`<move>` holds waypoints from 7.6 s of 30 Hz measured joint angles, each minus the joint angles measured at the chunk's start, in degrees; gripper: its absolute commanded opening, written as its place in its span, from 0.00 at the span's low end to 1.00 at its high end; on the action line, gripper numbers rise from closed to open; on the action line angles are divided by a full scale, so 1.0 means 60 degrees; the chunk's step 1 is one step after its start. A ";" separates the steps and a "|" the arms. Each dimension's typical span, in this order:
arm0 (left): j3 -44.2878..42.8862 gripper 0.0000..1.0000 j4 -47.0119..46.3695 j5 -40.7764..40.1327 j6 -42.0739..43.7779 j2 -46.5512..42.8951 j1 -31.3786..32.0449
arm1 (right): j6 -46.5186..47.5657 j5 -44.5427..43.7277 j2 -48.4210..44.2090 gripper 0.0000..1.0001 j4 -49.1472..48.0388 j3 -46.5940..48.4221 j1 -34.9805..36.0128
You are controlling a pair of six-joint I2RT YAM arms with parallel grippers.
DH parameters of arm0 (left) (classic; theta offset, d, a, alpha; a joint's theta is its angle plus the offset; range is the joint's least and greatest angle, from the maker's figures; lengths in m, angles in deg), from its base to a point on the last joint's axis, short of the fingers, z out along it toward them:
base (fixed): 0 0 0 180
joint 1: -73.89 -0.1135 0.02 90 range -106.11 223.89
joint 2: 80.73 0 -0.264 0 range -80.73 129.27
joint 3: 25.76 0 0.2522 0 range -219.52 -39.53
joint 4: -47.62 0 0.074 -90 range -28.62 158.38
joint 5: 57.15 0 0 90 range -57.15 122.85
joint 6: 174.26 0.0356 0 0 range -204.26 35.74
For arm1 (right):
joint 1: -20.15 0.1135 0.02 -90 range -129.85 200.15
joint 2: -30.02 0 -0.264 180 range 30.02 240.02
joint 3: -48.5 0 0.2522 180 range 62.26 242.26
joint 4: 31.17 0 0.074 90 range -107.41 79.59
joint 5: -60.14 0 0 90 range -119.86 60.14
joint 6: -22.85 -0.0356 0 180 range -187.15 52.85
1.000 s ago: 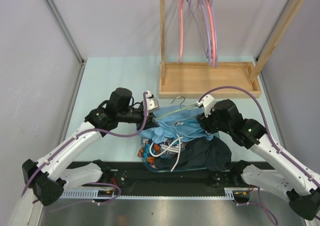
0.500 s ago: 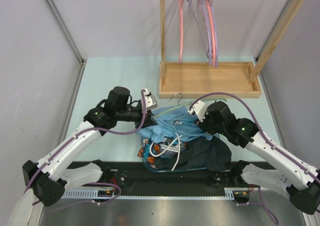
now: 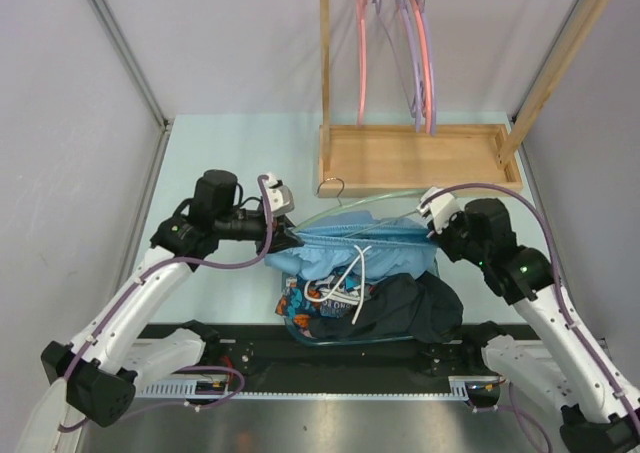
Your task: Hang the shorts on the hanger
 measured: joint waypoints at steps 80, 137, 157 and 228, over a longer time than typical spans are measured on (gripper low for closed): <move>-0.3559 0.22 0.3880 -0.0565 0.4266 0.1774 0.0710 | 0.2273 0.5577 0.2896 0.00 0.1676 0.4575 0.1300; -0.1639 0.99 -0.0594 -0.0463 0.0055 -0.0168 0.0721 | -0.2758 0.5595 0.9723 0.00 0.1297 1.5395 -0.8943; -0.0820 0.99 -0.0393 -0.0390 0.0062 -0.1220 0.0721 | -0.2685 0.3497 1.1657 0.00 -0.1268 1.6378 -0.7683; -0.4288 0.81 -0.2029 -0.2401 0.2900 0.2142 0.5464 | 0.5257 0.6087 0.1118 0.00 0.6349 0.6867 -0.7023</move>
